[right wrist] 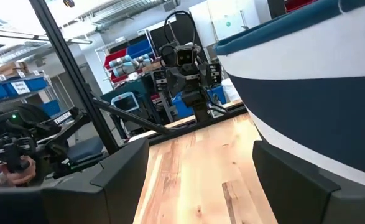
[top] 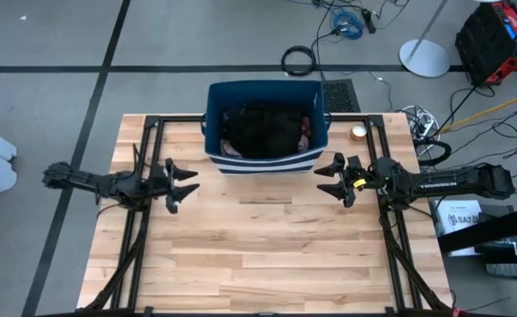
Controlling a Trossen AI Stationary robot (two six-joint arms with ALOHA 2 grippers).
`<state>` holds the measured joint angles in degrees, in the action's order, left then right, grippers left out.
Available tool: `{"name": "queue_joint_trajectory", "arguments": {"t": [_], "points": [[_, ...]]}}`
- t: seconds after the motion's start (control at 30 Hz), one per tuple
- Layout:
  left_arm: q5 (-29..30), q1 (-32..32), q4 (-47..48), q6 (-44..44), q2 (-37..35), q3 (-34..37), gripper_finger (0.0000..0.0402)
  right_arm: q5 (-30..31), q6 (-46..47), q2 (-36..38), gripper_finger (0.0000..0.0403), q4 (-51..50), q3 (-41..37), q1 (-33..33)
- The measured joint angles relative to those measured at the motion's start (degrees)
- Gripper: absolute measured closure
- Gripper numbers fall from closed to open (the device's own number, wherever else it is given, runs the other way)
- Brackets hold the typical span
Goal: Sort clothes
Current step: Return to Home Position
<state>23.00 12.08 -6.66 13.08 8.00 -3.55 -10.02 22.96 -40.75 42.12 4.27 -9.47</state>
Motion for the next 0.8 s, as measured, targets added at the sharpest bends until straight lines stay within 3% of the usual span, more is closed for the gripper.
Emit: {"name": "queue_joint_trajectory", "arguments": {"t": [0.33, 0.5, 0.67, 0.8], "points": [[-0.02, 0.00, 2.55, -0.33, -4.00, 3.12, 0.0173, -0.02, -1.44, 0.00, 0.0126, -0.34, 0.00, 0.00], [-0.87, 0.00, 2.92, -4.63, -3.70, 3.12, 0.0173, -0.02, -5.01, -0.02, 0.0126, -4.38, 0.00, -0.05], [0.30, 0.00, 2.90, -6.51, -3.36, 3.12, 0.0173, 0.90, -2.74, -0.04, 0.0126, -9.11, 0.00, -0.22], [0.75, 0.00, 2.86, -13.24, -3.38, 3.12, 0.0173, 0.96, -3.46, -0.02, 0.0126, -12.80, 0.00, -0.22]]}}
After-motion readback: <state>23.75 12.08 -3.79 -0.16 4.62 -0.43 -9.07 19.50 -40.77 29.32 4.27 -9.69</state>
